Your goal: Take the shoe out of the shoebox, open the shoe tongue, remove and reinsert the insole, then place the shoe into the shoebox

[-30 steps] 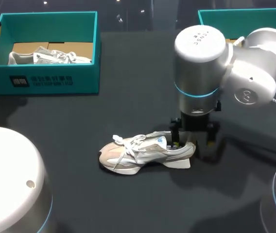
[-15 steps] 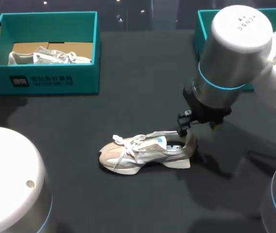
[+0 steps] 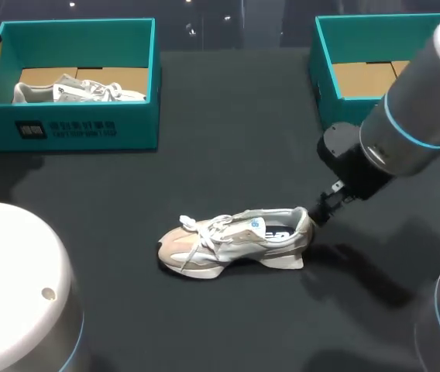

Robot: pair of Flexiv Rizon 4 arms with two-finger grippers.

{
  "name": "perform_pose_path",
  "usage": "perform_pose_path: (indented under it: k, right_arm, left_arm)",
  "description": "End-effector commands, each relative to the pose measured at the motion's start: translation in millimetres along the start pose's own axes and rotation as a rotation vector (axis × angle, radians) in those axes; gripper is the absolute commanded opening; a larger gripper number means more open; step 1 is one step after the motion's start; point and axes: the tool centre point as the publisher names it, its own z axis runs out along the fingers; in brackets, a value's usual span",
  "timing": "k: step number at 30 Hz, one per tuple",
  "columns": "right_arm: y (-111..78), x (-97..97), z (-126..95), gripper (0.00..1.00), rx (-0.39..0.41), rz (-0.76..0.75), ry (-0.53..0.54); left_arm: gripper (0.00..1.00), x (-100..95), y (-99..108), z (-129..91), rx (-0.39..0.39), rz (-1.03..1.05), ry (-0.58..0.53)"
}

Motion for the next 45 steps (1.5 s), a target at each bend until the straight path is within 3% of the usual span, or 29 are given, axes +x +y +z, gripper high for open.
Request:
perform_pose_path:
  k: [1,2,3,4,8,22,24,31,45]
  right_arm:
    - [-16.7,-4.9,-1.5,1.0,-0.557,-0.344,0.455]
    - [-16.7,-4.9,-1.5,1.0,-0.557,-0.344,0.455]
    - [-20.9,-9.4,-1.3,1.0,-0.674,-0.383,0.481]
    - [-25.7,-13.9,0.0,1.0,-0.737,-0.413,0.496]
    - [-37.7,-26.0,4.9,1.0,-0.858,-0.488,0.449]
    - [-40.6,-30.9,12.6,1.0,-0.848,-0.535,0.45]
    - [-45.7,-36.7,26.0,1.0,-0.83,-0.533,0.445]
    - [-54.1,-47.8,53.6,1.0,-0.907,-0.516,0.473]
    - [-51.6,-43.2,76.0,1.0,-0.97,-0.543,0.501]
  left_arm:
    - [1.0,0.0,-0.6,0.0,-0.001,0.001,0.002]
    - [1.0,0.0,-0.6,0.0,-0.001,0.001,0.002]
    - [1.0,0.0,-0.6,0.0,-0.001,0.001,0.002]
    - [1.0,0.0,-0.6,0.0,-0.001,0.001,0.002]
    - [1.0,0.0,-0.6,0.0,-0.001,0.001,0.002]
    - [1.0,0.0,-0.6,0.0,-0.001,0.001,0.002]
    - [1.0,0.0,-0.6,0.0,-0.001,0.001,0.002]
    - [1.0,0.0,-0.6,0.0,-0.001,0.001,0.002]
    - [1.0,0.0,-0.6,0.0,-0.001,0.001,0.002]
